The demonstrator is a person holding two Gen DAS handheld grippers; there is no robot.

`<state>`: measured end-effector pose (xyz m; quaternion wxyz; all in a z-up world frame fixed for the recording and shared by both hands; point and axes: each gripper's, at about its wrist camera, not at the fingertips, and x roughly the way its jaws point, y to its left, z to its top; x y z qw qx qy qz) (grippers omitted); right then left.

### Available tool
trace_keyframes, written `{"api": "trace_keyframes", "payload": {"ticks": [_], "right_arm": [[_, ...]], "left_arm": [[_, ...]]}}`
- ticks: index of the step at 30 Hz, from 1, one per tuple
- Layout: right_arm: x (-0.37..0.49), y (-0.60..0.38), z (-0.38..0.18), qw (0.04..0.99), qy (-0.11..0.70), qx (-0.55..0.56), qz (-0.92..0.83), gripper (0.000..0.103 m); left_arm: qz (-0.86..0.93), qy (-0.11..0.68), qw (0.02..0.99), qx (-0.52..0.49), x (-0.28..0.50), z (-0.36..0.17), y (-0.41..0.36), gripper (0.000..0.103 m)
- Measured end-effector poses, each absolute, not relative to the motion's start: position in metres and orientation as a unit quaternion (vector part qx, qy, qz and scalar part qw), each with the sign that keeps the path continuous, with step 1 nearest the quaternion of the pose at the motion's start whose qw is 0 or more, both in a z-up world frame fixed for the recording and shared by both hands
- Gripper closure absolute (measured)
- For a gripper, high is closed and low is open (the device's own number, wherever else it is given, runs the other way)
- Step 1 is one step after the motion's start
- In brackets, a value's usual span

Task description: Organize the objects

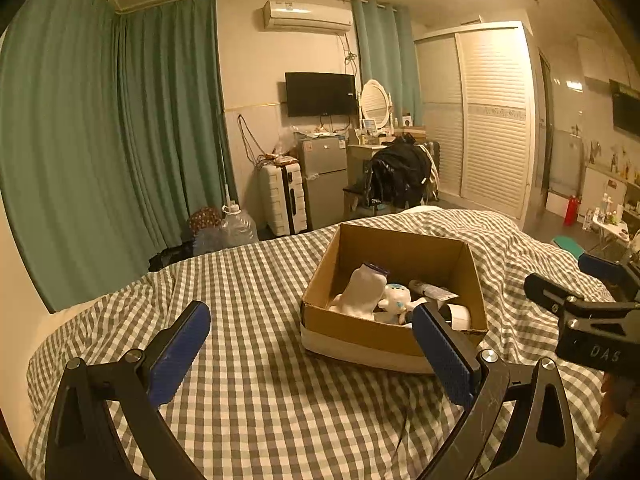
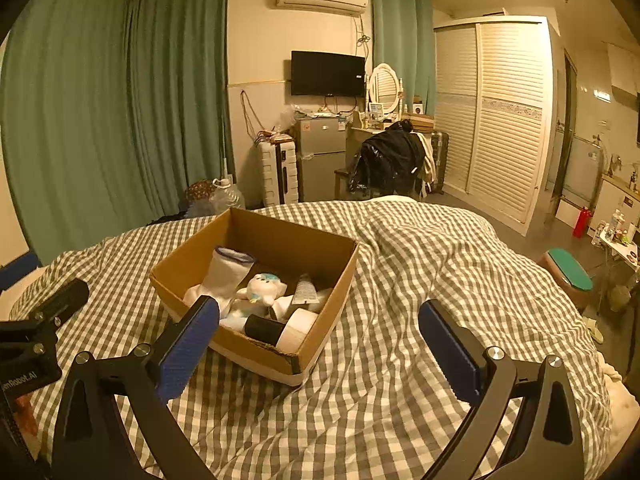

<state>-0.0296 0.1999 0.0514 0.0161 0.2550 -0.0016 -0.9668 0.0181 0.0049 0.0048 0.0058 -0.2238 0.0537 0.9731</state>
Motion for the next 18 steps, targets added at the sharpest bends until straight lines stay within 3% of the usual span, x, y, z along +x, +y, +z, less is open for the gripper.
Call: {"api": "trace_keyframes", "payload": {"ticks": [18], "right_arm": [[-0.0284,0.1924,0.0483,0.014,0.014,0.254,-0.967,0.003]], "left_arm": [[0.972,0.054,0.006,-0.229,0.0169,0.0072,0.0057,0.0]]}}
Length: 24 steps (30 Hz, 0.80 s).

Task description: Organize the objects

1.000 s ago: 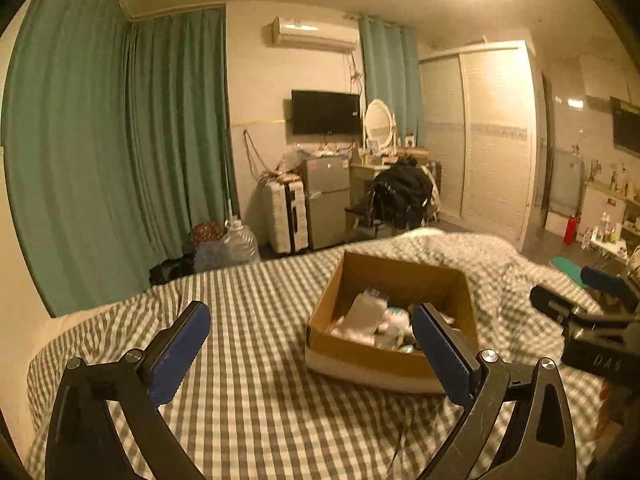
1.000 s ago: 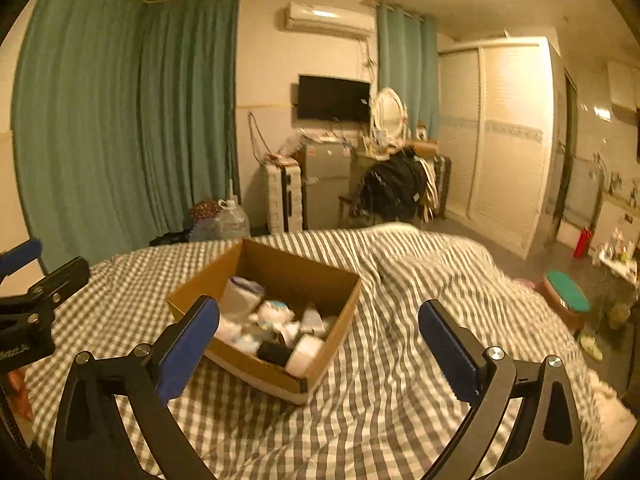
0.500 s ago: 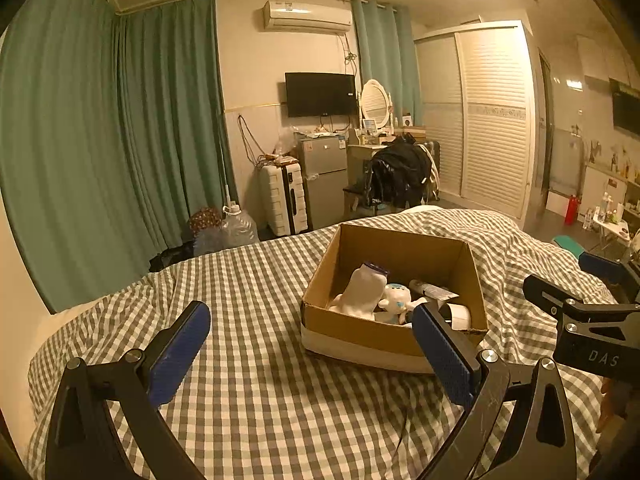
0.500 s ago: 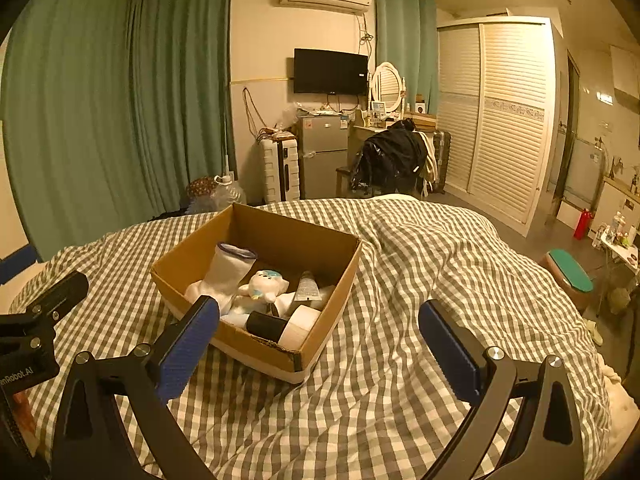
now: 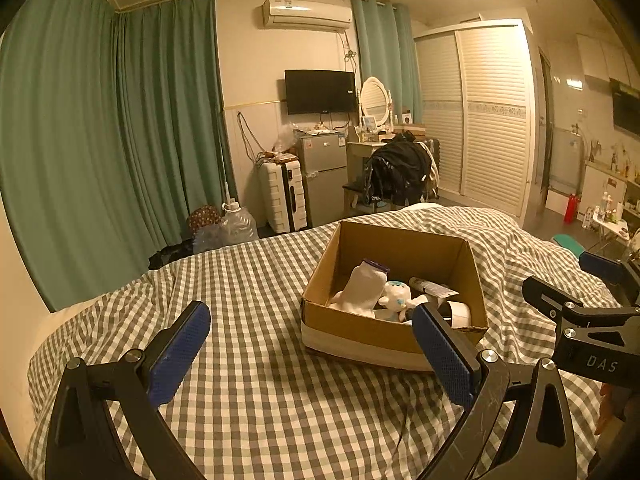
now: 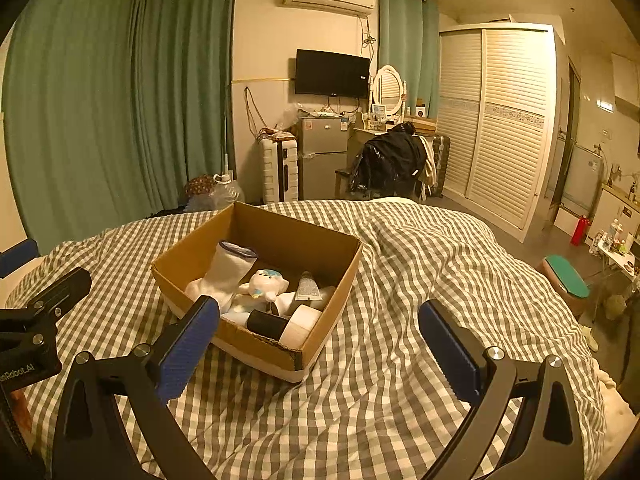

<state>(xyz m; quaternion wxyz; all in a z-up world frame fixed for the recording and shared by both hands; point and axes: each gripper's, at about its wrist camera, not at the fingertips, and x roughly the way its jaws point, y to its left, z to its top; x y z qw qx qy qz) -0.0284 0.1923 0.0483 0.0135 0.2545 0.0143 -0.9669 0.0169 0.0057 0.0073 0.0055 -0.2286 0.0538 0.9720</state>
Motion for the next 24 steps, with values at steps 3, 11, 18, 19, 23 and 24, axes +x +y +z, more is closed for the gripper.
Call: {"api": "trace_keyframes", "payload": {"ticks": [3,11,18,19,23,24], "right_arm": [[-0.0283,0.1921,0.0482,0.013,0.015,0.255,-0.967,0.003],[-0.0288,0.1904,0.0453,0.014,0.015,0.258,-0.966,0.003],[-0.029,0.1901,0.0447,0.014,0.015,0.259,-0.966,0.003],[-0.029,0.19,0.0445,0.014,0.015,0.259,-0.966,0.003],[-0.0291,0.1885,0.0433,0.014,0.016,0.262,-0.965,0.003],[-0.0292,0.1883,0.0433,0.014,0.016,0.262,-0.965,0.003]], "left_arm": [[0.972,0.054,0.005,-0.231,0.0158,0.0072,0.0055,0.0],[0.971,0.054,0.005,-0.232,0.015,0.0071,0.006,0.0],[0.971,0.054,0.005,-0.232,0.0151,0.0072,0.0059,0.0],[0.971,0.054,0.005,-0.232,0.0151,0.0072,0.006,0.0],[0.971,0.053,0.005,-0.232,0.015,0.0072,0.0057,0.0],[0.971,0.053,0.006,-0.232,0.015,0.0072,0.0057,0.0]]}}
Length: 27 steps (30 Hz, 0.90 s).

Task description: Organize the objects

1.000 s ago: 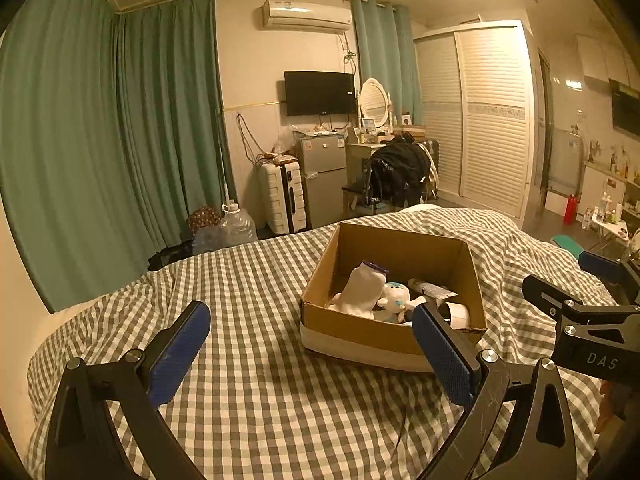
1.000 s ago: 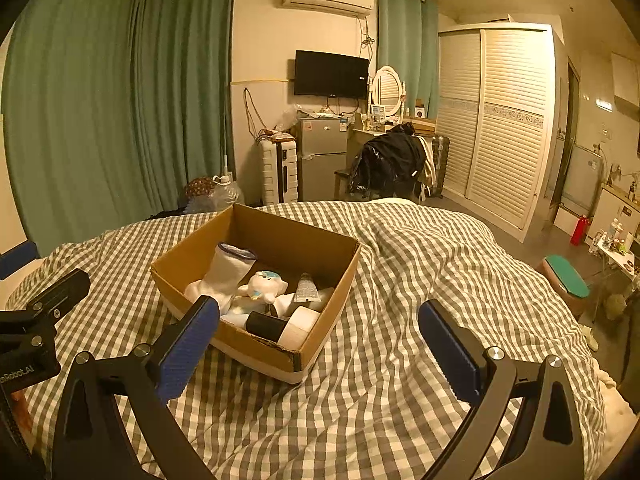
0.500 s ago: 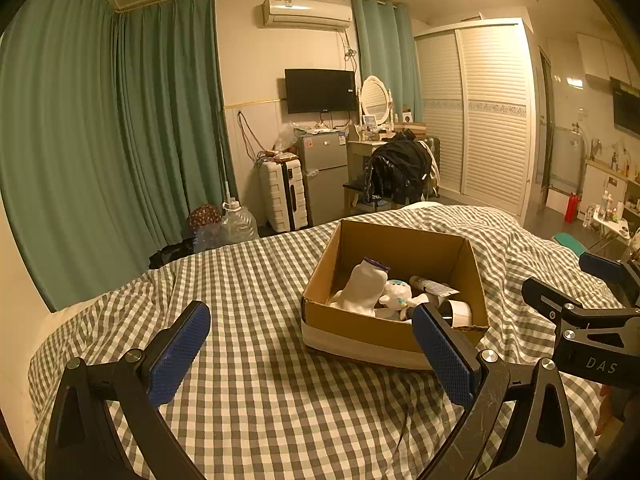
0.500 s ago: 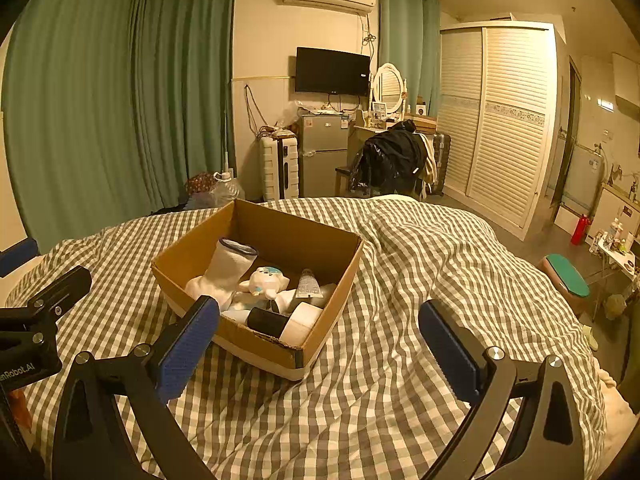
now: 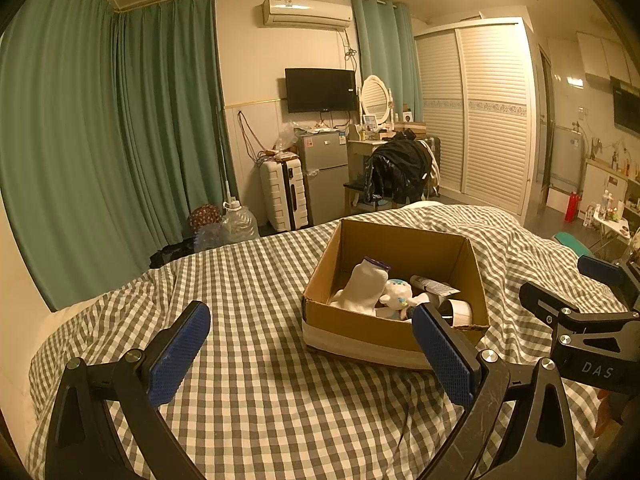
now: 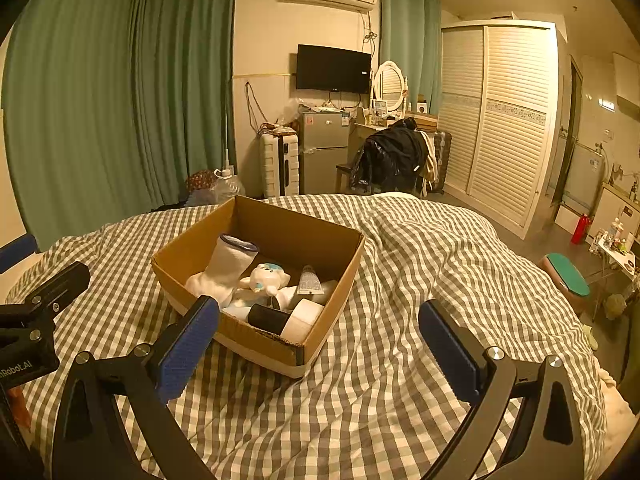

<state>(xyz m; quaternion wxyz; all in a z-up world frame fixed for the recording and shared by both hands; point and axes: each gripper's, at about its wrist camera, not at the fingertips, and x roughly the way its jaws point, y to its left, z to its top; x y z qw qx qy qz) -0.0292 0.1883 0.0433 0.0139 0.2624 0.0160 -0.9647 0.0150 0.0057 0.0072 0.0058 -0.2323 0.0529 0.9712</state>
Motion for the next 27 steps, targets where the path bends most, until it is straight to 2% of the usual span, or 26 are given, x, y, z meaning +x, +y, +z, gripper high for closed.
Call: {"api": "trace_keyframes", "payload": {"ticks": [27], "right_arm": [[-0.0309,0.1841,0.0392,0.015,0.021,0.274,-0.961,0.003]], "left_arm": [[0.969,0.052,-0.003,-0.24,0.0142,0.006,0.002,0.0]]}}
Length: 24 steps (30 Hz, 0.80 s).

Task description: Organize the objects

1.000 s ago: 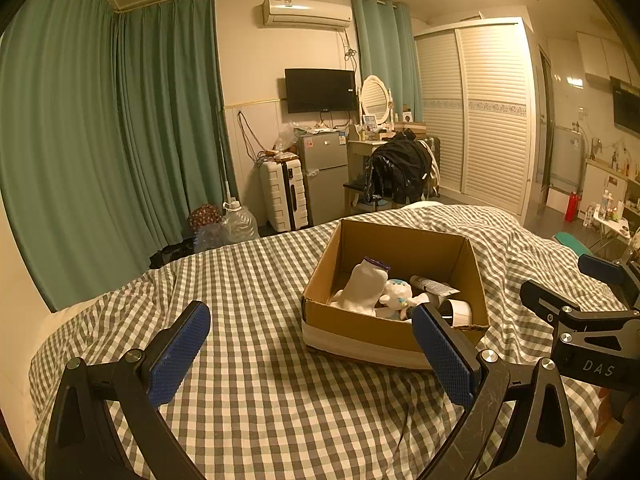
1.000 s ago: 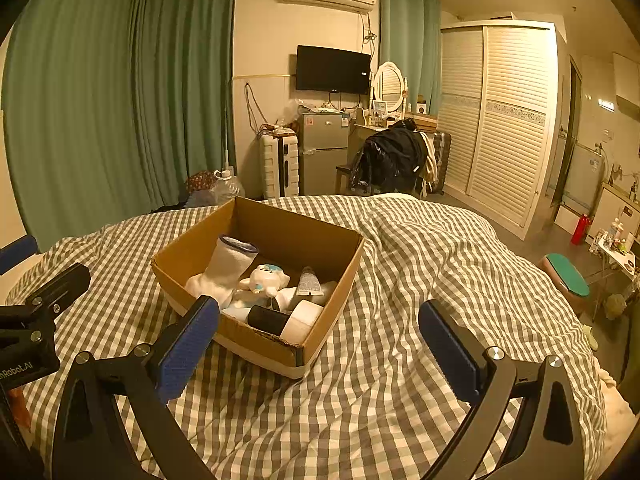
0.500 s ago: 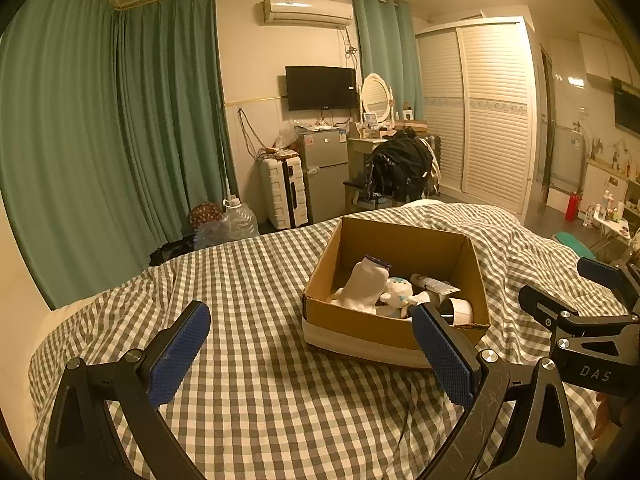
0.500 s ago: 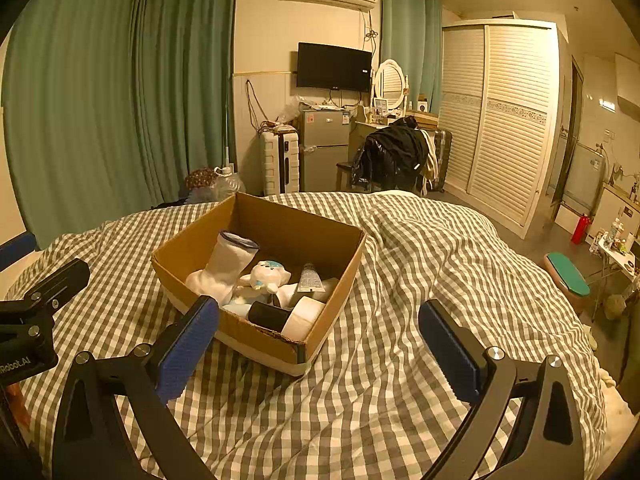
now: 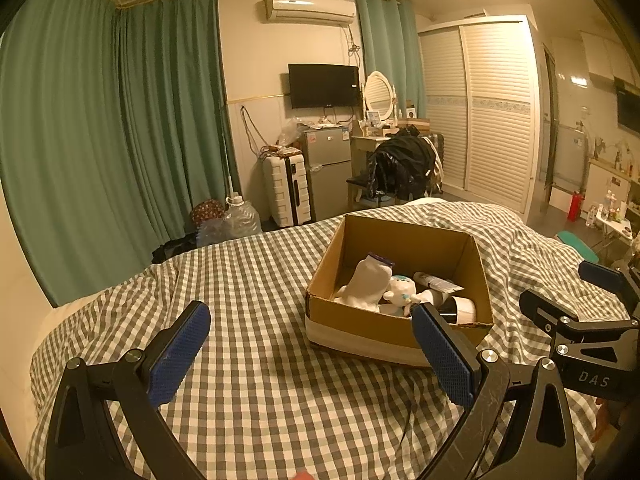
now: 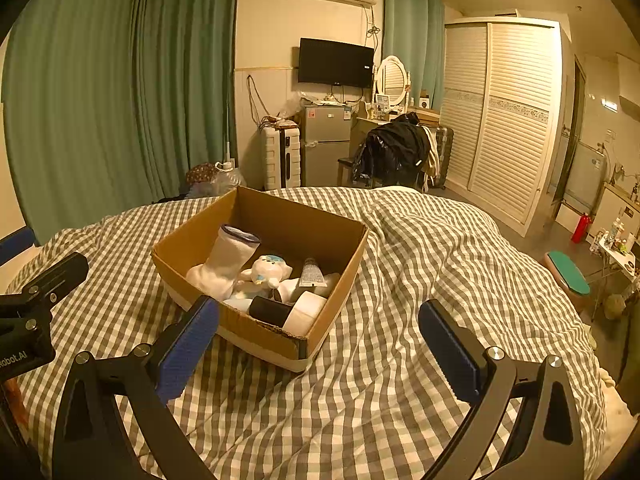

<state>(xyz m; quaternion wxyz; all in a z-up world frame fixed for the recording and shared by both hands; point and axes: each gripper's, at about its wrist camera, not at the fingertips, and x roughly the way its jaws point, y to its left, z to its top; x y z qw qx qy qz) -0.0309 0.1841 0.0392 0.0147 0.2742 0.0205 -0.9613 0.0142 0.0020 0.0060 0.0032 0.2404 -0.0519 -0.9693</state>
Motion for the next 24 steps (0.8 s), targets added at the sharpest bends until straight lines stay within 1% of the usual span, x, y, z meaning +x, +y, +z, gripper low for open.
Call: {"api": "trace_keyframes", "payload": {"ticks": [24], "right_arm": [[-0.0339,0.1806,0.0333,0.015,0.027,0.283,-0.959,0.003]], "left_arm": [[-0.967,-0.055,0.01,0.248,0.0118,0.0024,0.0046,0.0]]}}
